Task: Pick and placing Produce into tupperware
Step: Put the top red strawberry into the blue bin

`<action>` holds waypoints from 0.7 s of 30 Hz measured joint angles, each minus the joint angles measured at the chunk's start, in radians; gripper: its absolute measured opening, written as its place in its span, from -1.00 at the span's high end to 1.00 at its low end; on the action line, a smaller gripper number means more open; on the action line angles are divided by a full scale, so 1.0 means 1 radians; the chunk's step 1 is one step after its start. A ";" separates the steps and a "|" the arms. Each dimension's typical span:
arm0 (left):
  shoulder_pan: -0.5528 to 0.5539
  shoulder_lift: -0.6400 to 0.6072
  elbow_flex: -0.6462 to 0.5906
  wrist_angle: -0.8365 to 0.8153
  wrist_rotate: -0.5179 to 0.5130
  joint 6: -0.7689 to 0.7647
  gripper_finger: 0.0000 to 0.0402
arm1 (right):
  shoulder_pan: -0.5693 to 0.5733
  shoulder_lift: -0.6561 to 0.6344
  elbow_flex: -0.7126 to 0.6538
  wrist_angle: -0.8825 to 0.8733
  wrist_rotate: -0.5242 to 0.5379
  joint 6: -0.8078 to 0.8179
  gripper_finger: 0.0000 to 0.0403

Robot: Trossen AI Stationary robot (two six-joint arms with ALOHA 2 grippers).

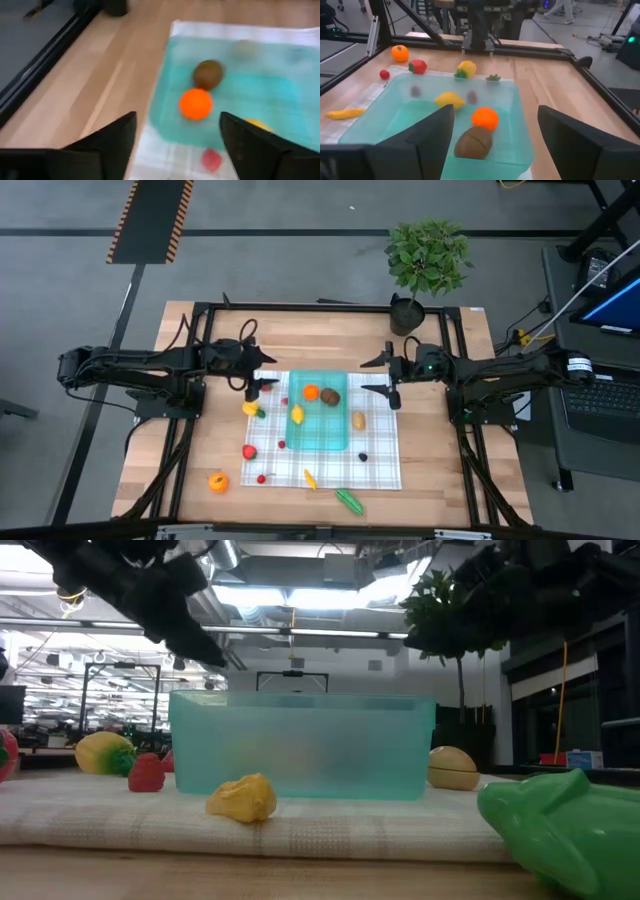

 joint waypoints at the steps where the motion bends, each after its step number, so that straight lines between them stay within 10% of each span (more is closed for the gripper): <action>1: 0.000 0.000 0.000 -0.023 -0.023 -0.028 -0.37 | -0.001 0.000 0.002 -0.001 0.005 -0.010 -0.43; 21: 0.000 0.006 0.262 -0.606 -0.119 -0.251 -0.37 | -0.001 0.000 0.003 0.009 0.010 -0.033 -0.43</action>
